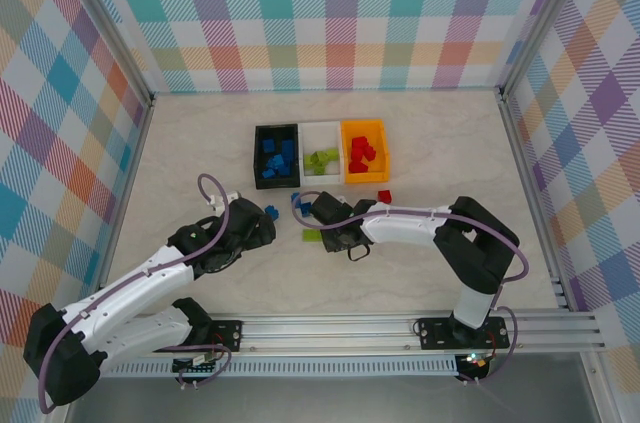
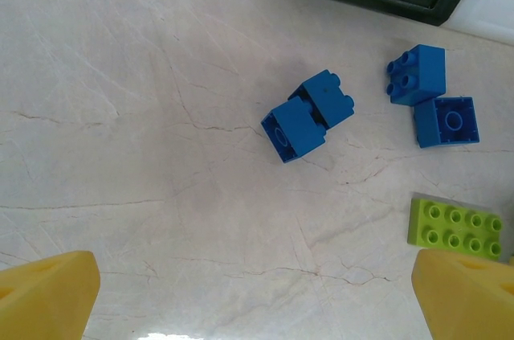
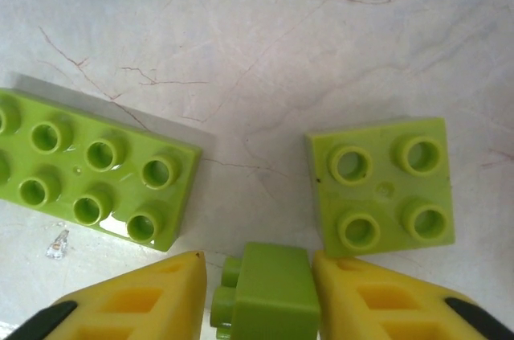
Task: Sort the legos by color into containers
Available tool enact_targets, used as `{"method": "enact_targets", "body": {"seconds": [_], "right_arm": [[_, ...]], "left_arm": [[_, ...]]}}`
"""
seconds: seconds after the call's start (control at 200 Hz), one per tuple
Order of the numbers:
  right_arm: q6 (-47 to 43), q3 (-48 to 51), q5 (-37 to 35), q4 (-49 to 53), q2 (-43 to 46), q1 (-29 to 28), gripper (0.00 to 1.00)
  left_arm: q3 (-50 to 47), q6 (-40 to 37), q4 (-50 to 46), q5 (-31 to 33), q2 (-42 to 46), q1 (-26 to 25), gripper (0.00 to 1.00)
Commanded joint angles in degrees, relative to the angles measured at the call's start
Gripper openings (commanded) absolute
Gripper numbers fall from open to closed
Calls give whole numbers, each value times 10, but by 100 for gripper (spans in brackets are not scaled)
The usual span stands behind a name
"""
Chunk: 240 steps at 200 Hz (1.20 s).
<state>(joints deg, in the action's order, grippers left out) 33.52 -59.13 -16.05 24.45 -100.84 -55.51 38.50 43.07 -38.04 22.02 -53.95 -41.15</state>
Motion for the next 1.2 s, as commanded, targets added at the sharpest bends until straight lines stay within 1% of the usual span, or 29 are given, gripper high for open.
{"method": "enact_targets", "body": {"seconds": [0.0,0.14,0.225,0.305,0.41,0.49,0.565,0.635,0.775,0.89,0.94,1.04,1.12,1.195], "right_arm": [[2,3,-6,0,0,3,32],[-4,12,-8,5,36,3,23],[-16,11,-12,8,69,2,21],[-41,-19,-11,21,92,10,20],[-73,-81,15,20,85,51,19],[-99,-150,22,20,45,81,19],[-109,-225,49,25,-13,112,20],[-116,-295,57,35,-67,133,20],[-125,-426,59,62,-176,162,22],[-124,-509,63,88,-240,176,23],[-124,-532,65,95,-259,179,26],[-130,-556,69,97,-267,180,41],[-138,-544,72,85,-240,180,52],[-143,-504,75,68,-192,179,59]], "left_arm": [[8,-4,-11,2,0,-2,100],[10,-12,-6,-1,5,-3,100],[10,-16,-5,-1,11,-2,100],[9,-22,1,-5,16,-2,100],[7,-25,7,-11,19,-2,100],[5,-26,10,-18,20,-2,100],[2,-28,14,-26,21,-2,100],[0,-28,14,-30,20,-2,100],[-4,-24,9,-38,26,-2,100],[-5,-22,1,-42,33,-2,100],[-6,-23,-1,-44,37,-2,100],[-7,-23,-4,-47,45,-3,100],[-8,-24,-3,-47,48,-2,100],[-10,-25,2,-47,48,-2,100]]}}
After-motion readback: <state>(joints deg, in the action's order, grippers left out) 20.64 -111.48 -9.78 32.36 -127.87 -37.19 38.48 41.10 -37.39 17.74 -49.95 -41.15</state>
